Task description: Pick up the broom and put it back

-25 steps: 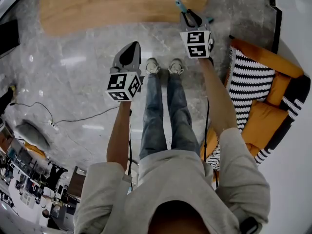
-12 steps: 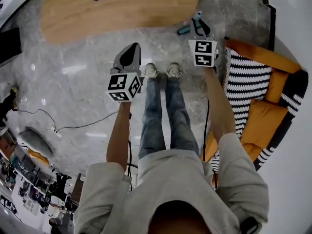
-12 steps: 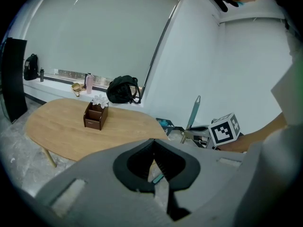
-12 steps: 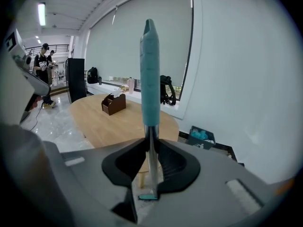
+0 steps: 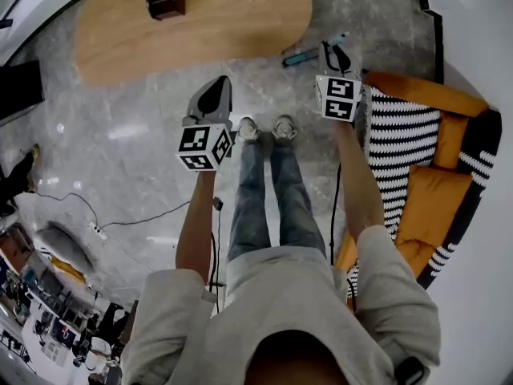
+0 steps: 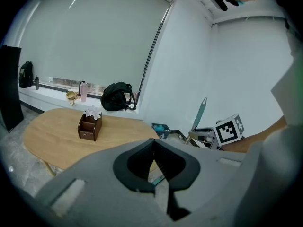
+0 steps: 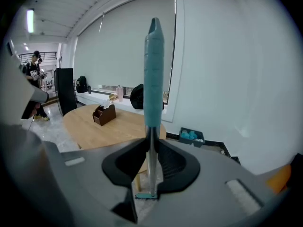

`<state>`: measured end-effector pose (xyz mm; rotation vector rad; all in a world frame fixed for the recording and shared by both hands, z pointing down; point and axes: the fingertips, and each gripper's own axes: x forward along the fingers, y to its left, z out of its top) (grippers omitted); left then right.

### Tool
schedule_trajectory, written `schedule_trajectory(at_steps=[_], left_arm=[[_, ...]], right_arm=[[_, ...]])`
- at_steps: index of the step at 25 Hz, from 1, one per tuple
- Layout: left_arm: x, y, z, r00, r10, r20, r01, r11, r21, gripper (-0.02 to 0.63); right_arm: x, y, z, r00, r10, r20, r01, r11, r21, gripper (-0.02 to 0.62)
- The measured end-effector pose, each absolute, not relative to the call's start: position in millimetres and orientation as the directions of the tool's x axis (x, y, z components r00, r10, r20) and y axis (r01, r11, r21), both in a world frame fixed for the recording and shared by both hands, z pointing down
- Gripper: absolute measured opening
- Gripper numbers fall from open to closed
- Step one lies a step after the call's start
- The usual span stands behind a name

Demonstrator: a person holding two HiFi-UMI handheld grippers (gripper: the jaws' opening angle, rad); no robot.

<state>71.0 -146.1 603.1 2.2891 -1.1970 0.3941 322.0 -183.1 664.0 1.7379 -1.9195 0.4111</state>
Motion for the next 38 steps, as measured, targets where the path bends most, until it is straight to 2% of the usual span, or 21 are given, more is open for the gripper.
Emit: schedule_trajectory(at_steps=[8,26,38], left_arm=[[75.3,-148.7,565.7,0.564,-0.699,0.440,-0.826,-0.479,0.298,0.000],[63.0,-176.7,410.8,0.538,-0.792,0.287,-0.842,-0.498,0.206,0.000],[45.0,-159.7,338.5,0.476,-0.856,0.202,-0.879,-0.454,0.147,0.000]], right_arm=[[320.9,-170.5,619.8,-0.071,-0.844,0.531,-0.984,0.147,0.104,0.080],[317.7,-154.4,453.4,-0.149,-0.884,0.444,-0.970,0.217,0.108,0.080],[314.1,-129.3,401.9,-0.208,-0.880,0.427,-0.947,0.291,0.137,0.080]])
